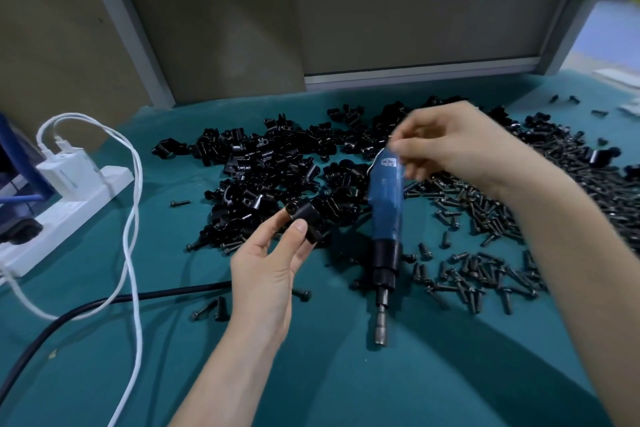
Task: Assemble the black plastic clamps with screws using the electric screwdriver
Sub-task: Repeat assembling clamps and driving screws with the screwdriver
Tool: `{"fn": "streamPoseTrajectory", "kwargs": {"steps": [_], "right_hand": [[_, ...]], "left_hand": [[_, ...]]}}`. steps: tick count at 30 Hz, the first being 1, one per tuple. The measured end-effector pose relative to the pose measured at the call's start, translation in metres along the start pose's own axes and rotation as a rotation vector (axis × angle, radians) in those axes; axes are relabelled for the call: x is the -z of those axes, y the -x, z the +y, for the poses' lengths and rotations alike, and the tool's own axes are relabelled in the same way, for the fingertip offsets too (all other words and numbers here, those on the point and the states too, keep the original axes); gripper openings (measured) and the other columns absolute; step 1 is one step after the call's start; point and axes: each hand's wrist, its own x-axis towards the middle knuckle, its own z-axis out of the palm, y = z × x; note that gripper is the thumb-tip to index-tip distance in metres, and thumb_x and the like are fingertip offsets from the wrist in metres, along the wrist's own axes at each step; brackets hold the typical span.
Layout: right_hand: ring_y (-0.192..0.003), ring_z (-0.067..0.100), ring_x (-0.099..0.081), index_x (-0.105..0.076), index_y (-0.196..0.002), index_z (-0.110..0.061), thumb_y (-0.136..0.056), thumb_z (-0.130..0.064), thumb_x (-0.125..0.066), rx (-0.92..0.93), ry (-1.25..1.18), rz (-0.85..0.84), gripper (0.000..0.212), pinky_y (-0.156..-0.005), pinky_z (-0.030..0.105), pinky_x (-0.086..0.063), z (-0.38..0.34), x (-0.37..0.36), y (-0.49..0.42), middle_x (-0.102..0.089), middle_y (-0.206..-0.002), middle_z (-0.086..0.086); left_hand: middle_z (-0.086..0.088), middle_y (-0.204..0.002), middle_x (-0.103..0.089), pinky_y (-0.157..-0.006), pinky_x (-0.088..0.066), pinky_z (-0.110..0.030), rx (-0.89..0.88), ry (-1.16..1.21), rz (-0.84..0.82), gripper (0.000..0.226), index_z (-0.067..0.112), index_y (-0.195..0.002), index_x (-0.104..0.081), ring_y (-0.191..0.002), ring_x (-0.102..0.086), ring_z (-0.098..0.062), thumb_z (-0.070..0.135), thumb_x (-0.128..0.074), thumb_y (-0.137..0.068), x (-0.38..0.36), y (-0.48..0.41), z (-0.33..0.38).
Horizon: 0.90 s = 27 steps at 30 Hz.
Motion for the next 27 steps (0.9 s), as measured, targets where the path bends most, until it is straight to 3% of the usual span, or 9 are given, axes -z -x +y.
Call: {"fn": "streamPoseTrajectory", "kwargs": {"steps": [3, 6, 13, 18, 23, 27], "right_hand": [[-0.048, 0.009, -0.06, -0.071, -0.077, -0.015, -0.087, -0.004, -0.066, -0.137, 0.47, 0.134, 0.016, -0.045, 0.014, -0.045, 0.038, 0.023, -0.015, -0.065, -0.061, -0.002], [-0.065, 0.02, -0.064, -0.07, -0.07, -0.019, -0.086, -0.001, -0.066, -0.298, 0.627, 0.075, 0.025, -0.055, 0.02, -0.047, 0.073, 0.027, -0.027, -0.071, -0.079, 0.005], [-0.088, 0.031, -0.063, -0.064, -0.07, -0.024, -0.09, -0.005, -0.06, -0.323, 0.697, 0.184, 0.028, -0.083, 0.041, -0.055, 0.091, 0.025, -0.032, -0.068, -0.096, 0.011], [-0.085, 0.03, -0.064, -0.067, -0.069, -0.02, -0.087, -0.013, -0.07, -0.365, 0.626, 0.192, 0.019, -0.082, 0.042, -0.056, 0.09, 0.021, -0.031, -0.069, -0.09, 0.01], [-0.083, 0.035, -0.062, -0.067, -0.088, -0.006, -0.087, -0.019, -0.069, -0.389, 0.697, 0.285, 0.013, -0.076, 0.041, -0.054, 0.092, 0.002, -0.034, -0.065, -0.09, 0.014], [-0.088, 0.036, -0.062, -0.063, -0.091, -0.003, -0.088, -0.006, -0.063, -0.423, 0.65, 0.256, 0.004, -0.079, 0.04, -0.054, 0.095, -0.004, -0.038, -0.065, -0.098, 0.016]], "left_hand": [[-0.001, -0.092, -0.076, -0.074, -0.058, -0.02, 0.019, -0.063, -0.007, 0.051, 0.011, -0.104, -0.069, -0.081, -0.072, -0.01, 0.025, -0.077, -0.055, -0.002, 0.003, -0.004], [-0.001, -0.093, -0.077, -0.069, -0.056, -0.017, 0.028, -0.062, -0.035, 0.044, 0.02, -0.088, -0.077, -0.08, -0.073, -0.01, 0.031, -0.081, -0.046, -0.004, 0.006, -0.009], [-0.004, -0.093, -0.077, -0.069, -0.055, -0.017, 0.064, -0.064, -0.076, 0.04, 0.025, -0.086, -0.079, -0.083, -0.073, -0.012, 0.032, -0.082, -0.046, -0.005, 0.008, -0.013], [-0.004, -0.091, -0.077, -0.068, -0.055, -0.016, 0.062, -0.065, -0.097, 0.038, 0.031, -0.084, -0.079, -0.081, -0.073, -0.011, 0.032, -0.082, -0.046, -0.006, 0.009, -0.011], [-0.003, -0.086, -0.077, -0.063, -0.055, -0.015, 0.079, -0.061, -0.085, 0.038, 0.019, -0.087, -0.076, -0.074, -0.073, -0.01, 0.023, -0.078, -0.049, -0.008, 0.012, -0.011], [-0.003, -0.084, -0.077, -0.063, -0.055, -0.016, 0.067, -0.077, -0.101, 0.033, 0.018, -0.088, -0.073, -0.073, -0.073, -0.011, 0.016, -0.075, -0.055, -0.01, 0.014, -0.01]]}}
